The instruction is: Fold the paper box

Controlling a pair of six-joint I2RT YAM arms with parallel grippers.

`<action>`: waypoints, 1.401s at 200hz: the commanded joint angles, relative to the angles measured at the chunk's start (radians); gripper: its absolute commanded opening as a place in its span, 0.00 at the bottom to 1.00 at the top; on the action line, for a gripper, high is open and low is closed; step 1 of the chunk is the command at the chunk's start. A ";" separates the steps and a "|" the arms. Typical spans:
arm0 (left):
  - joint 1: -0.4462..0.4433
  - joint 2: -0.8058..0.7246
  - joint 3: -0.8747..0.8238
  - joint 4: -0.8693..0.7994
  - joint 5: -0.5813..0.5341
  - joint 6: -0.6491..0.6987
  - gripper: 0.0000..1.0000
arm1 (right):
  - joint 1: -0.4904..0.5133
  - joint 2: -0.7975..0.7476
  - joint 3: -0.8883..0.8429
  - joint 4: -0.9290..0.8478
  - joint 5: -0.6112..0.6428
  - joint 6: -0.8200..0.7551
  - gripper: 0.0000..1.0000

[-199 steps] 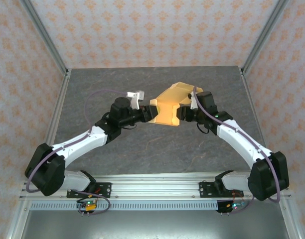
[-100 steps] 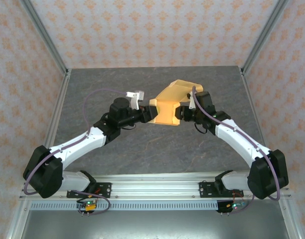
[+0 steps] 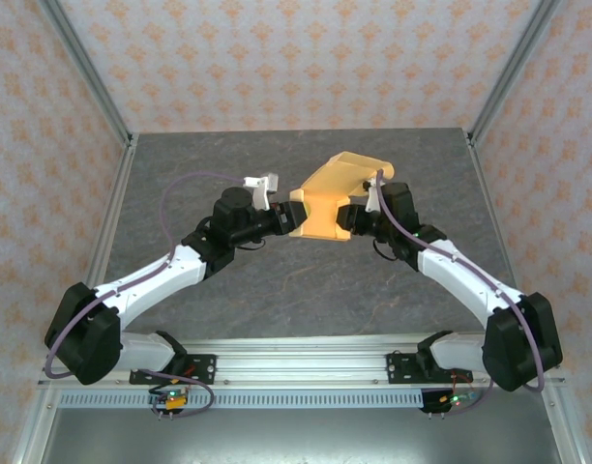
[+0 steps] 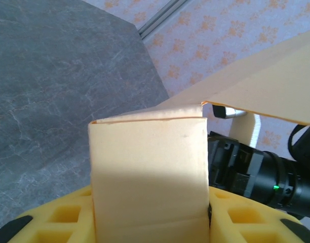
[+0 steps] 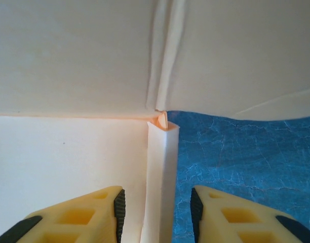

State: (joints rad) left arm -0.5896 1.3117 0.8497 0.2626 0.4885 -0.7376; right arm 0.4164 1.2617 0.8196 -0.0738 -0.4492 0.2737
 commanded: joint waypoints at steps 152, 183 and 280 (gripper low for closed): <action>-0.019 -0.032 0.036 0.085 0.044 -0.049 0.21 | 0.073 0.106 0.075 -0.043 0.329 -0.044 0.26; -0.033 -0.012 0.047 0.103 0.042 -0.060 0.21 | 0.136 0.123 0.041 0.018 0.476 -0.022 0.27; -0.049 0.007 0.071 0.030 -0.025 -0.033 0.21 | 0.100 -0.043 -0.020 0.054 0.306 0.087 0.49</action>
State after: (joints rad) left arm -0.6178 1.3617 0.8783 0.2790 0.4473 -0.7803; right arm 0.5465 1.3045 0.8051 -0.0292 -0.0330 0.3454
